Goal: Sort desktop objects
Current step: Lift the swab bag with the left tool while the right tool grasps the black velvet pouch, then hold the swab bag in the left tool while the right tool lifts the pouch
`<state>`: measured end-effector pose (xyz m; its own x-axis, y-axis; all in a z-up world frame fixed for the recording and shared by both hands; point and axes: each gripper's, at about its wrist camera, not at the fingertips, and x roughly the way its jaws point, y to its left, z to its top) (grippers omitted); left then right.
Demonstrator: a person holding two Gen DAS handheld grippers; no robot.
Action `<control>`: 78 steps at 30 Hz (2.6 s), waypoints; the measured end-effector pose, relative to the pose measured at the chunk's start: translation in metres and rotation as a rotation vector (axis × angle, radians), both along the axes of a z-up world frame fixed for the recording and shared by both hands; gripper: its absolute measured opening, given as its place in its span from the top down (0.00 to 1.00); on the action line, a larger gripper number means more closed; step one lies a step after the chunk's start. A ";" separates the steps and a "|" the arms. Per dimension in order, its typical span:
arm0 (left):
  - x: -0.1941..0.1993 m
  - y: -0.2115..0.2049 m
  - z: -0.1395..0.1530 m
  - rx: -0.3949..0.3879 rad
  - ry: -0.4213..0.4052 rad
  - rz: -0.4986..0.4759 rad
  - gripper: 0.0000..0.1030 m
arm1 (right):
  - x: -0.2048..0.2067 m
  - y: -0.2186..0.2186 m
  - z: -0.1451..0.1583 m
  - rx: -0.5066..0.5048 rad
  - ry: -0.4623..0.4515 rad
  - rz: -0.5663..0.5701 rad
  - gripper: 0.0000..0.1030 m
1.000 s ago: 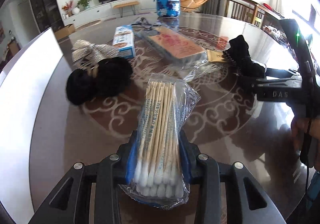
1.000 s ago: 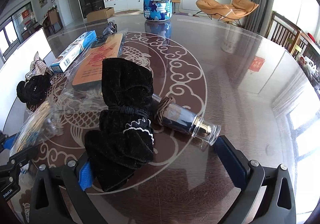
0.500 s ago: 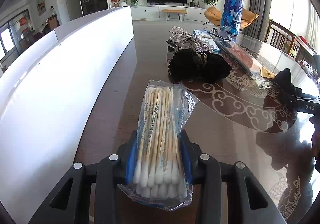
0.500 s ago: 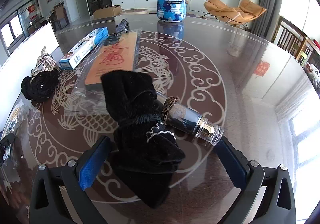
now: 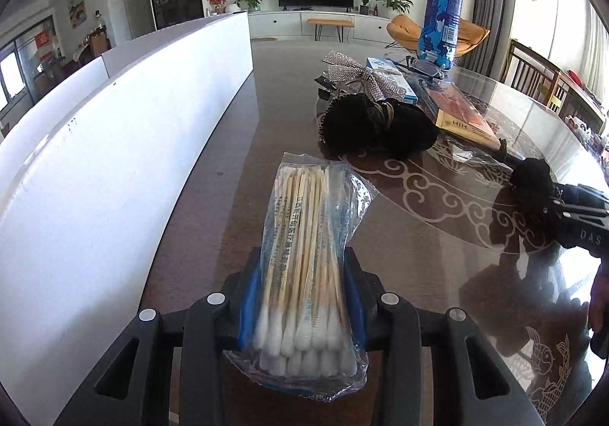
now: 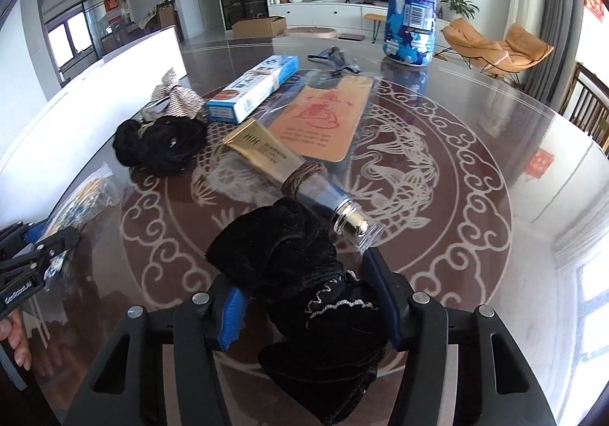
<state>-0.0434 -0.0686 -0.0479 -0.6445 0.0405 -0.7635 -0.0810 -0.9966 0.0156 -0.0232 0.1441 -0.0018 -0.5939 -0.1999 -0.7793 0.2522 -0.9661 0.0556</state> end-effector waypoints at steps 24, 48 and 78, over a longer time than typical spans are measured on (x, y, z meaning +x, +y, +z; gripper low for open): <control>-0.006 0.000 -0.007 0.000 -0.060 0.002 0.05 | 0.025 -0.026 -0.007 0.067 -0.034 0.030 0.03; -0.008 0.000 -0.008 -0.002 -0.073 0.003 0.00 | 0.025 -0.027 -0.008 0.072 -0.036 0.029 0.00; -0.007 0.001 -0.009 -0.001 -0.074 0.003 0.00 | 0.027 -0.021 -0.007 0.018 -0.042 0.053 0.00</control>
<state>-0.0503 -0.0681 -0.0564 -0.5860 0.0380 -0.8094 -0.0790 -0.9968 0.0104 0.0042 0.1235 -0.0087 -0.5495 -0.2157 -0.8072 0.3011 -0.9523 0.0495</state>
